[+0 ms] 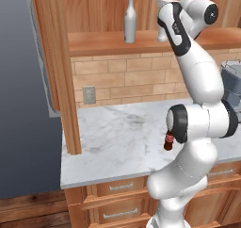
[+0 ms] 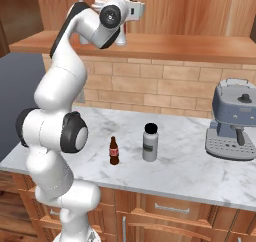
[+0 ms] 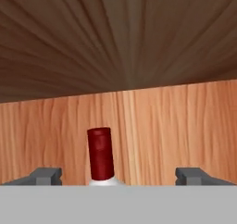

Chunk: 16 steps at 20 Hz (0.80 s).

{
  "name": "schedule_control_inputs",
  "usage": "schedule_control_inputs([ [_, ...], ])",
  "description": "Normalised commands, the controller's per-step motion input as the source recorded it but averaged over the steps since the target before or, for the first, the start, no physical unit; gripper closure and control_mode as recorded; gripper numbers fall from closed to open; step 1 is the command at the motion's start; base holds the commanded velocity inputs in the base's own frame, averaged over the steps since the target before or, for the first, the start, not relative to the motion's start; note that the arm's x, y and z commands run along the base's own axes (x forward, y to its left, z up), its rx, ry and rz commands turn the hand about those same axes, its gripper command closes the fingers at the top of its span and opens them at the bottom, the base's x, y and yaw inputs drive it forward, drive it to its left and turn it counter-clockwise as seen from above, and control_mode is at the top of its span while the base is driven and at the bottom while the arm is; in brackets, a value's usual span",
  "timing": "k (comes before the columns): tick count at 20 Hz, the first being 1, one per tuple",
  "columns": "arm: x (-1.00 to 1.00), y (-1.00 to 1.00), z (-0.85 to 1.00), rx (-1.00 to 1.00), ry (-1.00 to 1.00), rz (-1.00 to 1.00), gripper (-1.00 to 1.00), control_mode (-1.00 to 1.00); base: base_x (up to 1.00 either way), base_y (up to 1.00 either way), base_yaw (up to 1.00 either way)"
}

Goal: Sort all alcoholic drinks to one cabinet, and non-alcoholic drinks to the other.

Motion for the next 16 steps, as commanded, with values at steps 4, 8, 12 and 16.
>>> schedule_control_inputs([
  [4,-0.81,0.0,0.01,0.0,0.0,0.0,-1.0,-1.0,0.0,0.0,0.0],
  [8,-0.99,0.0,0.0,0.0,0.0,0.0,-1.0,-1.0,0.0,0.0,0.0],
  [12,-1.0,0.0,0.01,0.0,0.0,0.0,-1.0,-1.0,0.0,0.0,0.0],
  [16,-1.0,0.02,0.11,0.0,0.0,-0.05,-1.0,-1.0,0.0,0.0,0.0],
])
